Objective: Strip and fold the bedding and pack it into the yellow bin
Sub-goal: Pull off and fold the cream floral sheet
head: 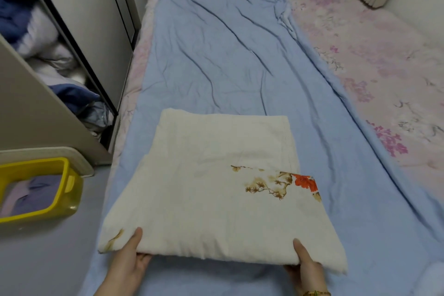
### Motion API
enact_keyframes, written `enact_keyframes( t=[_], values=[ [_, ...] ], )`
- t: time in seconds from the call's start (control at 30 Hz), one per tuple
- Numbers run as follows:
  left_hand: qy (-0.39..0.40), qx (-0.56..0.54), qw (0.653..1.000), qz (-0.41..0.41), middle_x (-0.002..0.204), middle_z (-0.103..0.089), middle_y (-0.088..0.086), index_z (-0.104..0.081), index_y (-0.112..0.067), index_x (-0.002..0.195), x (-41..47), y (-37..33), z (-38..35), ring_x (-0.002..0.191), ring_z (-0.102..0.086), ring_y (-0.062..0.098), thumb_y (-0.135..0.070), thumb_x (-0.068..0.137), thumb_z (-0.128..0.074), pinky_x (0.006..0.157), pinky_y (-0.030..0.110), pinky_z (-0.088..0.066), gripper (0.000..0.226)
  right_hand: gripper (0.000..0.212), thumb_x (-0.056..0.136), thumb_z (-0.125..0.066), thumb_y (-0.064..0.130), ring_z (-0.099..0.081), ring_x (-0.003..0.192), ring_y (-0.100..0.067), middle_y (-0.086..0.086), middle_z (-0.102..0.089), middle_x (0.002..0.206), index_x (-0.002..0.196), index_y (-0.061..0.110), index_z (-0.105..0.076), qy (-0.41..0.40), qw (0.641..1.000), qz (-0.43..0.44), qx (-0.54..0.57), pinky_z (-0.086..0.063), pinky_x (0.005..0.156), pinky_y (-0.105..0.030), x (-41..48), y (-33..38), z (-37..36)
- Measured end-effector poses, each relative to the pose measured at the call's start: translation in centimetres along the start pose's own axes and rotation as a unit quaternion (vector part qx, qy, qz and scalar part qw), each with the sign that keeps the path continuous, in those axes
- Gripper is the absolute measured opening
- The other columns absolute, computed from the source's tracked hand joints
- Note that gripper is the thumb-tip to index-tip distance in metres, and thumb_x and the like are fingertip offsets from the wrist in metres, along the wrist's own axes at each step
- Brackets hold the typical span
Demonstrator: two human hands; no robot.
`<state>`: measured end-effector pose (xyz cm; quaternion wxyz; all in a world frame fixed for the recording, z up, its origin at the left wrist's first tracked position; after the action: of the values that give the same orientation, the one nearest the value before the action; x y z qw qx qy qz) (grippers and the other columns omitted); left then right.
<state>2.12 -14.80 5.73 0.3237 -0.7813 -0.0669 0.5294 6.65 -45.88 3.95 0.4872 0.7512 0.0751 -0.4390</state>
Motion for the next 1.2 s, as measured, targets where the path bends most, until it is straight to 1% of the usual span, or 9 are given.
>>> enact_keyframes(
  t=[0.1,0.27,0.37,0.5,0.6,0.73,0.83,1.03,1.2],
  values=[
    [0.020,0.001,1.000,-0.015,0.142,-0.043,0.012,-0.037,-0.016,0.136,-0.5,-1.2,-1.3,0.126,-0.044,0.028,-0.010,0.097,-0.041,0.043,0.019,-0.051,0.039,0.045,0.091,-0.049,0.006,-0.049,0.106,-0.029,-0.010,-0.051,0.127,0.136,0.011,-0.040,0.001,0.999,0.040,-0.007,-0.046,0.068,-0.034,-0.5,1.9,-1.0],
    [0.013,0.088,0.992,-0.089,0.140,-0.046,0.012,-0.037,-0.013,0.139,1.5,-5.1,-4.5,0.125,-0.046,0.030,-0.011,0.095,-0.046,0.085,0.038,-0.044,0.045,0.016,0.092,-0.046,0.004,-0.054,0.081,-0.013,-0.002,-0.056,0.101,0.102,0.015,-0.050,0.007,0.994,0.107,-0.021,-0.049,0.062,-0.033,-0.1,6.5,-4.8],
    [0.006,0.147,0.983,-0.112,0.128,-0.054,0.015,-0.042,-0.008,0.135,3.3,-8.2,-7.6,0.088,-0.068,0.018,-0.016,0.093,-0.050,0.064,0.034,-0.055,0.043,0.011,0.092,-0.046,0.007,-0.055,0.072,-0.015,-0.004,-0.057,0.088,0.087,0.014,-0.053,0.003,0.988,0.133,-0.077,-0.051,0.051,-0.030,1.7,9.9,-8.0],
    [-0.016,0.183,0.975,-0.123,0.105,-0.056,0.017,-0.049,-0.004,0.125,6.1,-12.0,-12.2,0.029,-0.056,0.007,-0.021,0.092,-0.055,0.032,0.019,-0.046,0.037,0.023,0.092,-0.044,0.014,-0.054,0.053,-0.021,-0.003,-0.061,0.046,0.069,0.011,-0.047,0.021,0.956,0.175,-0.234,-0.044,0.047,-0.026,4.4,15.1,-13.4],
    [-0.001,0.170,0.979,-0.113,0.113,-0.057,0.017,-0.046,-0.009,0.127,8.1,-14.0,-16.3,0.044,-0.062,0.015,-0.024,0.094,-0.052,0.060,0.029,-0.053,0.037,0.032,0.092,-0.040,0.019,-0.049,0.062,-0.022,0.002,-0.060,0.039,0.064,0.009,-0.051,0.024,0.934,0.202,-0.295,-0.040,0.058,-0.029,7.1,18.2,-17.6],
    [0.064,0.251,0.952,-0.164,0.118,-0.053,0.012,-0.050,-0.011,0.126,11.6,-15.7,-21.7,0.096,-0.058,0.021,-0.029,0.100,-0.036,0.083,0.030,-0.042,0.035,0.038,0.098,-0.035,0.024,-0.051,0.106,-0.032,-0.020,-0.059,0.112,0.107,-0.002,-0.061,-0.009,0.878,0.273,-0.393,-0.038,0.086,-0.034,10.8,20.0,-22.3],
    [0.084,0.431,0.865,-0.244,0.129,-0.043,0.001,-0.033,-0.022,0.142,15.4,-15.0,-22.3,0.121,-0.044,0.017,-0.029,0.098,-0.040,0.099,0.027,-0.034,0.045,0.053,0.095,-0.043,0.036,-0.024,0.141,-0.021,-0.005,-0.024,0.153,0.143,0.015,-0.031,0.023,0.799,0.276,-0.534,-0.021,0.111,-0.033,14.1,17.3,-23.9],
    [-0.026,0.738,0.643,-0.205,0.158,-0.004,0.003,-0.004,-0.022,0.149,21.1,-10.5,-18.2,0.145,-0.008,0.023,-0.044,0.095,-0.036,0.116,0.039,-0.013,0.066,0.067,0.096,-0.029,0.048,0.012,0.145,-0.024,-0.003,0.019,0.155,0.147,0.027,0.009,0.068,0.548,0.181,-0.814,0.003,0.116,-0.048,18.7,8.8,-24.1],
    [-0.040,0.644,0.734,-0.213,0.153,-0.023,0.010,-0.010,-0.017,0.149,23.3,-9.3,-16.5,0.138,-0.025,0.033,-0.046,0.082,-0.060,0.110,0.045,-0.025,0.089,0.066,0.097,-0.020,0.050,0.017,0.143,-0.024,-0.002,0.022,0.154,0.146,0.027,0.016,0.090,0.504,0.134,-0.848,0.006,0.114,-0.051,20.8,6.5,-23.9]
  ],
)
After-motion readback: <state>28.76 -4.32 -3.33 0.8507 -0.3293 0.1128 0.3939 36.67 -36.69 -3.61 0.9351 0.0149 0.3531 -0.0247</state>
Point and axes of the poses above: each hand's wrist, its own x-axis towards the middle knuckle, its own z-axis out of the back of the hand, y = z × x, the point moved 4 cm from there along x, towards the middle knuckle
